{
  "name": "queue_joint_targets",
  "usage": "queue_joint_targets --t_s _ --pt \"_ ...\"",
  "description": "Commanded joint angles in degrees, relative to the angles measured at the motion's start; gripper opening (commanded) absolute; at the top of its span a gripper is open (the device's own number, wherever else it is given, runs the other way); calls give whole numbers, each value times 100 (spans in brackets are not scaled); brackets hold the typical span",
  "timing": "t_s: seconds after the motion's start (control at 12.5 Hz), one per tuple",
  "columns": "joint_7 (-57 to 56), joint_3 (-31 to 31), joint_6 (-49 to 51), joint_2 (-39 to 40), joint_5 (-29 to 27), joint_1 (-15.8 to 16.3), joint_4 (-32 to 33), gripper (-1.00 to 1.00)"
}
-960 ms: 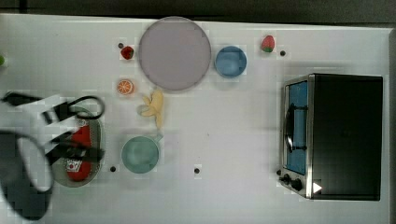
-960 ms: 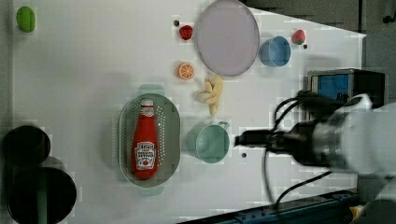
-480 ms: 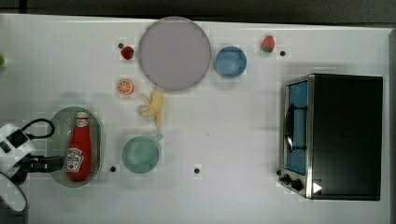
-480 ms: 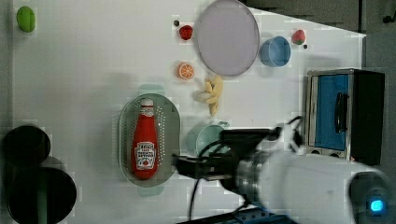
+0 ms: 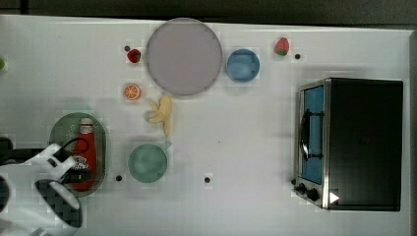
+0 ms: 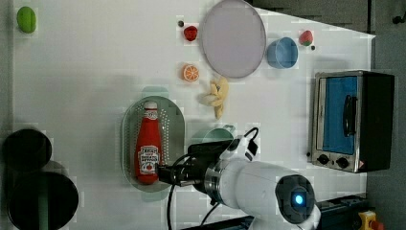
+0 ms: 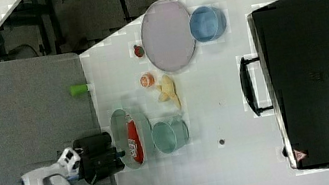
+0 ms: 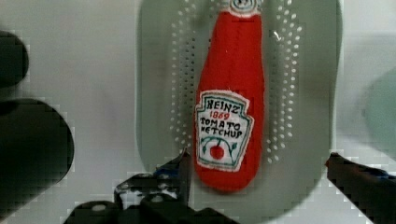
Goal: Pick ketchup from strainer and place it on the table
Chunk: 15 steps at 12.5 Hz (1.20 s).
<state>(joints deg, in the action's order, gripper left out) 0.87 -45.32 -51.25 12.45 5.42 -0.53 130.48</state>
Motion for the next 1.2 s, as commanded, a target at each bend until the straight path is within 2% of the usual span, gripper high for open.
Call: queue_joint_targets --t_s 0.08,0.48,0.72,0.88,0.96,1.2 --pt "470 8 -540 548 235 -69 -11 100" --pt "1089 181 -1132 1460 933 40 -46 100" --pt "1416 442 -1304 1743 1455 205 -84 100" --pt "1478 627 -1340 1894 1556 352 -193 100" --pt "1478 722 -1341 1964 1563 443 -252 91" --pt "1514 896 -1403 2103 1561 656 -409 23"
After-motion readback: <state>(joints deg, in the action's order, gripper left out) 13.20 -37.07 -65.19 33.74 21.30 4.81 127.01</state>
